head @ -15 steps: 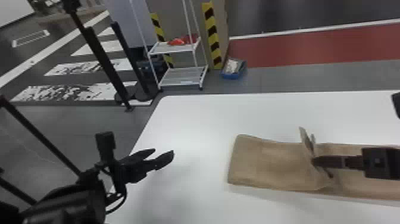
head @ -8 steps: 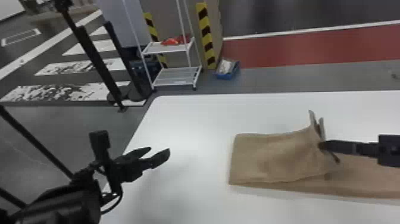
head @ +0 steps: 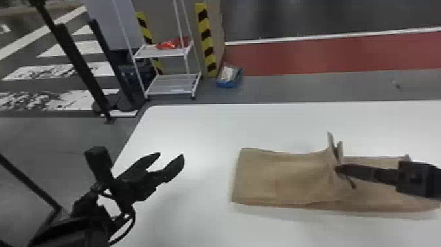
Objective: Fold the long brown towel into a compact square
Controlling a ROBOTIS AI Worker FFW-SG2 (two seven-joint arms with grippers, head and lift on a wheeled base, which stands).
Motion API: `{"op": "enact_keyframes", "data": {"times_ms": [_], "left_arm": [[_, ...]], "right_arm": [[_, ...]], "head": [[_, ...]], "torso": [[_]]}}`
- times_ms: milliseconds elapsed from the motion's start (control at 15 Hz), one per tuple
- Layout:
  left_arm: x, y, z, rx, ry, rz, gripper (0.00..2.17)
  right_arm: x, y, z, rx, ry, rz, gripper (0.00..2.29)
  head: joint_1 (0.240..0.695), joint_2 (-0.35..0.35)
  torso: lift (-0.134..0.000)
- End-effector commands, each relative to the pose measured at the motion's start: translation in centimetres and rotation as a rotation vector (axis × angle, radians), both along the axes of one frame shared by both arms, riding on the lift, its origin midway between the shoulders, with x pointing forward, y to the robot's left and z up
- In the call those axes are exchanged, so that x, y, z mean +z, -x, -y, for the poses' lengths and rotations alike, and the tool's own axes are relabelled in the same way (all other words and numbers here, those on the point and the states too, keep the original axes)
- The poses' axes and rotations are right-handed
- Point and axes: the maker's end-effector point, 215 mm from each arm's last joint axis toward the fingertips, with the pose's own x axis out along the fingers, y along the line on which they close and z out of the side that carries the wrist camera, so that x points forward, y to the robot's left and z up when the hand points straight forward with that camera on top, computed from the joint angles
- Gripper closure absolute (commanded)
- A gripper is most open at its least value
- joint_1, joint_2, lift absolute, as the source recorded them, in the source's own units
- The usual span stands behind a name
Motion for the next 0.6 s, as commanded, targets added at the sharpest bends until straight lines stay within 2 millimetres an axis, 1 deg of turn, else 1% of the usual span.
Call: {"op": "enact_keyframes", "data": {"times_ms": [0, 67, 133, 200, 267, 333, 400, 533], "left_arm": [[-0.4, 0.2, 0.4, -0.009, -0.002, -0.009, 0.06], [-0.5, 0.2, 0.4, -0.009, -0.004, -0.013, 0.06], [-0.5, 0.3, 0.3, -0.009, -0.008, -0.013, 0.06], [-0.7, 0.4, 0.2, -0.006, -0.008, -0.016, 0.06], [-1.0, 0.7, 0.1, -0.004, -0.009, -0.022, 0.06], [-1.2, 1.1, 0.2, -0.008, -0.011, -0.027, 0.06], [-1.3, 1.3, 0.3, -0.010, -0.012, -0.030, 0.06], [-1.5, 1.5, 0.5, -0.013, -0.010, -0.033, 0.06]], "right_arm": [[-0.3, 0.2, 0.0, -0.004, -0.008, -0.005, 1.33], [0.0, 0.3, 0.0, -0.006, -0.021, -0.008, 1.33], [1.2, -0.2, 1.0, -0.029, -0.047, 0.018, 1.33], [1.1, -0.2, 1.8, -0.044, -0.054, 0.016, 1.33], [0.3, 0.1, 2.7, -0.052, -0.032, 0.001, 1.33], [-0.9, 0.3, 3.2, -0.059, -0.015, -0.006, 1.33], [-1.1, 0.2, 3.8, -0.072, -0.025, -0.010, 1.33], [-1.3, -0.2, 4.1, -0.078, -0.026, -0.017, 1.33]], "head": [[0.695, 0.209], [0.695, 0.198], [0.695, 0.197], [0.695, 0.196], [0.695, 0.193], [0.695, 0.183], [0.695, 0.178], [0.695, 0.168]], "torso": [[-0.124], [-0.124], [-0.124], [-0.124], [-0.124], [-0.124], [-0.124], [-0.124]]}}
